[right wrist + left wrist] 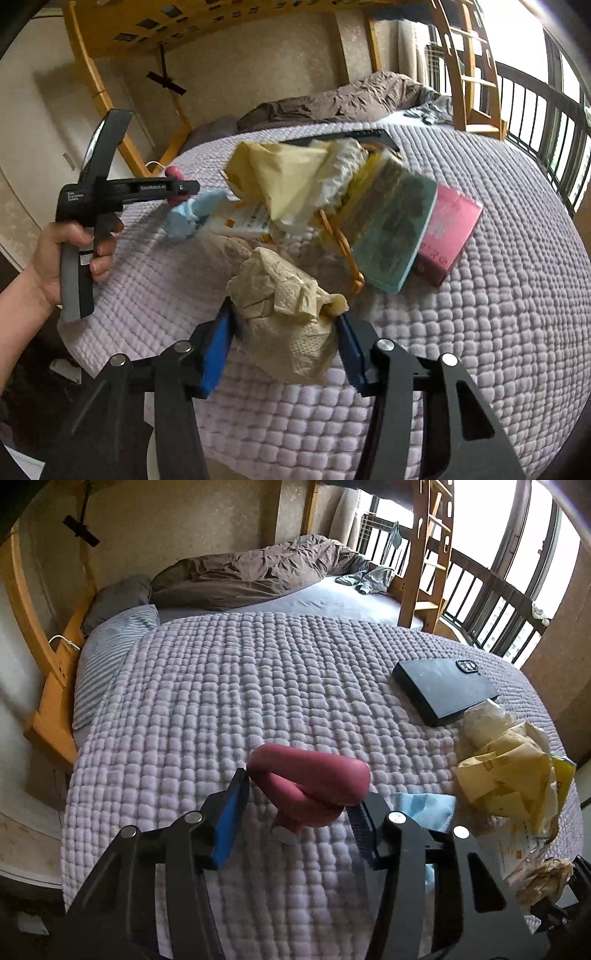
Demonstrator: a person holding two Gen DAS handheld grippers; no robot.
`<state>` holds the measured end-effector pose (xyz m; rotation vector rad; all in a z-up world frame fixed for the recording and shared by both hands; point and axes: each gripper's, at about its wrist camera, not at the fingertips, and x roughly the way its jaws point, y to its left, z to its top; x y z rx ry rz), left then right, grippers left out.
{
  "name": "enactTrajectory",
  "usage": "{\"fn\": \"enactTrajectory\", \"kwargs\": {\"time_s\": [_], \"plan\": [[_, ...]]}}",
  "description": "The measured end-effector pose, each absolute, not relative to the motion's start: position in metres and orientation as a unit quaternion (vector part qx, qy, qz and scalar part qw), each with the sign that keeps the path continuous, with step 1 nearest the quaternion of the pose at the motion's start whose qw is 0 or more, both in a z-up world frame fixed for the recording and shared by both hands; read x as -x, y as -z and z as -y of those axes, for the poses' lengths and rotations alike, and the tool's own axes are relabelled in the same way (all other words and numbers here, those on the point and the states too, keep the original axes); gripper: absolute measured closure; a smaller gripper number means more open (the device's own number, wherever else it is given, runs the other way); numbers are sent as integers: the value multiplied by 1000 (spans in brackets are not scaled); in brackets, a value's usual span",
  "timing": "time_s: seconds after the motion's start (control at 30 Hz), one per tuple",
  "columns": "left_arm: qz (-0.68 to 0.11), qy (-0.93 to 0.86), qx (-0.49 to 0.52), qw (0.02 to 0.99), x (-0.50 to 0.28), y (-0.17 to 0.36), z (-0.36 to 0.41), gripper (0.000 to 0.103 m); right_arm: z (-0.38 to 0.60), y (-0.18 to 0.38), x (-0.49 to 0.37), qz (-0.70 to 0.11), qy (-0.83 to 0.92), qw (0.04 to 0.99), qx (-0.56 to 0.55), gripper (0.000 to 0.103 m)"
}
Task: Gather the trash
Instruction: 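Grasp the crumpled beige tissue with the right tool while the left tool grasps the pink item, then carry the tissue and pink item with both tools toward the white bin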
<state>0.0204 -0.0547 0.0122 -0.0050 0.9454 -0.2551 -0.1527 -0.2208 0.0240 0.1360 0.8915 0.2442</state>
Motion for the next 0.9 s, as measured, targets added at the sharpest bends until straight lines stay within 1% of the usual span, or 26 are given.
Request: {"fn": "enactTrajectory", "kwargs": {"time_s": [0.2,0.5,0.9], "plan": [[-435,121,18,892,-1,-29,46,50,227,-41,158,-420,-127,896,-65,52],[-412,126,-11,903,48,-59,65,50,238,-53,164,-423,-124,895,-62,52],[-419,136,-23,898,116,-60,96,50,253,-56,191,-429,-126,892,-63,52]]}}
